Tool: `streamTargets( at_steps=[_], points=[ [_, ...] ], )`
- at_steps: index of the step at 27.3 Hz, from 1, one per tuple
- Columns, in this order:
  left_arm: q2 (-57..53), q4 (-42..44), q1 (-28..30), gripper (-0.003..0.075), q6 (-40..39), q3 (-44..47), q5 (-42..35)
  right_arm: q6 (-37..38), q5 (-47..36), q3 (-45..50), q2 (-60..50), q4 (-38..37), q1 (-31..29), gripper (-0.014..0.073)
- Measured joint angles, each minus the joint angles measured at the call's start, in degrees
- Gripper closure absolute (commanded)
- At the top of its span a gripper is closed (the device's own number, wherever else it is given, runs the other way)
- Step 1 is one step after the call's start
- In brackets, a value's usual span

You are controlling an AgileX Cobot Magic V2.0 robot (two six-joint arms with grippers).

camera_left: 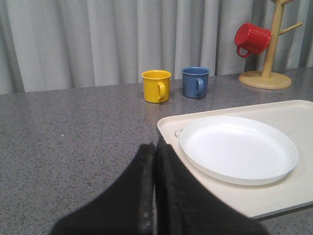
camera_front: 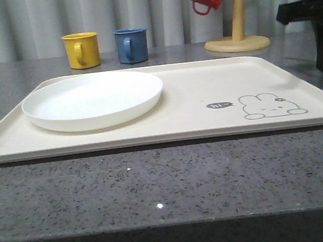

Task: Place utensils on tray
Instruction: 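Carry the fork onto the tray beside the plate and open the right gripper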

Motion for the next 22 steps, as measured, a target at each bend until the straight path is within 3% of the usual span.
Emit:
streamTargets(
  at_steps=[7, 15, 22],
  points=[
    [0.00, 0.00, 0.00, 0.0738, 0.00, 0.00, 0.00, 3.61, 10.59, -8.38, -3.25, -0.37, 6.71, 0.0601],
    [0.00, 0.00, 0.00, 0.0738, 0.00, 0.00, 0.00, 10.27, 10.78, -13.77, 0.46, -0.56, 20.97, 0.0601],
    [0.00, -0.09, 0.00, 0.0738, 0.00, 0.00, 0.00, 20.02, 8.12, -16.59, 8.50, -1.53, 24.59, 0.0599]
  ],
)
